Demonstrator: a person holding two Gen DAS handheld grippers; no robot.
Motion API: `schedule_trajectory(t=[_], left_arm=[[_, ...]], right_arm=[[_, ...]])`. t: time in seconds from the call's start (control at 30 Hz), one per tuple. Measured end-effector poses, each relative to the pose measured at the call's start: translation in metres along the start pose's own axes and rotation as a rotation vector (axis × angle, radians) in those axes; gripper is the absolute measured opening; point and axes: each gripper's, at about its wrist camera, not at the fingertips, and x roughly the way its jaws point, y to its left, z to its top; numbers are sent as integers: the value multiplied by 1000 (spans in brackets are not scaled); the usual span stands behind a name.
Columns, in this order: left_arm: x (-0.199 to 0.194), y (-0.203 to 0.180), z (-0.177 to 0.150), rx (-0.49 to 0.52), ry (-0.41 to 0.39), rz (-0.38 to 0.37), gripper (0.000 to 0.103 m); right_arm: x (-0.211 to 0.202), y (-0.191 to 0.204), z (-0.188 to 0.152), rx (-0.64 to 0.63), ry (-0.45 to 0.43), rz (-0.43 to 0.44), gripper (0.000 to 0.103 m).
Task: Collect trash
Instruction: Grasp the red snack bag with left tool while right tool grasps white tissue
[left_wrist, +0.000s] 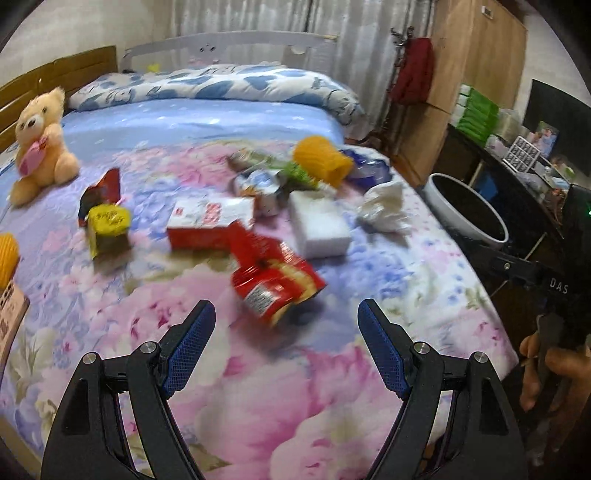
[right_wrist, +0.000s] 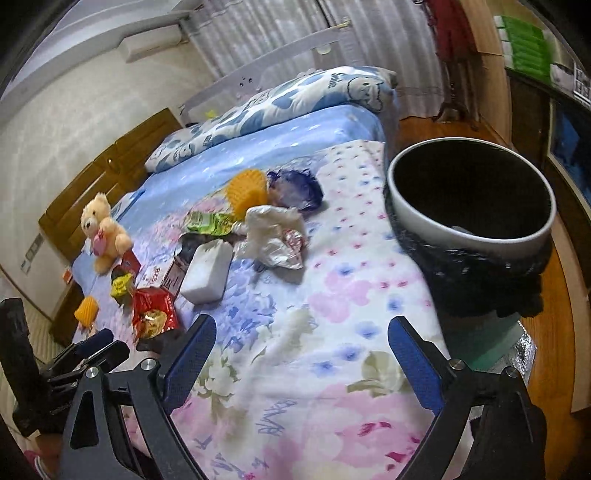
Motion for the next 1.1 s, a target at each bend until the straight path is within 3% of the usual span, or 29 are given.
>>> schedule_trajectory(t=[0.33, 0.7, 0.77, 0.8, 0.83, 0.87, 0.9, 0.97, 1.1], left_arm=[[19, 16, 2, -99, 31, -13, 81], [42, 24, 19, -150, 53, 1, 81], [47, 25, 20, -141, 57, 1, 72], [49, 25, 20, -137, 62, -2, 67], [52, 24, 20, -131, 71, -9, 55], [57, 24, 19, -125, 87, -20, 44], [59, 24, 19, -122, 96, -27, 44], [57, 22, 17, -108, 90, -46, 40], [49, 10, 19, -60, 69, -79, 34]], right_arm=[[30, 15, 4, -44, 11, -10, 95], [68, 24, 36, -83, 17, -1, 95], [79, 25, 42, -88, 27, -5, 94], [85, 26, 44, -94, 34, -8, 92], [91, 27, 45, -99, 43, -14, 89], [97, 27, 46, -103, 56, -19, 77], [104, 27, 47, -99, 76, -20, 58], [112, 25, 45, -78, 116, 6, 33], [100, 22, 40, -63, 91, 37, 28]])
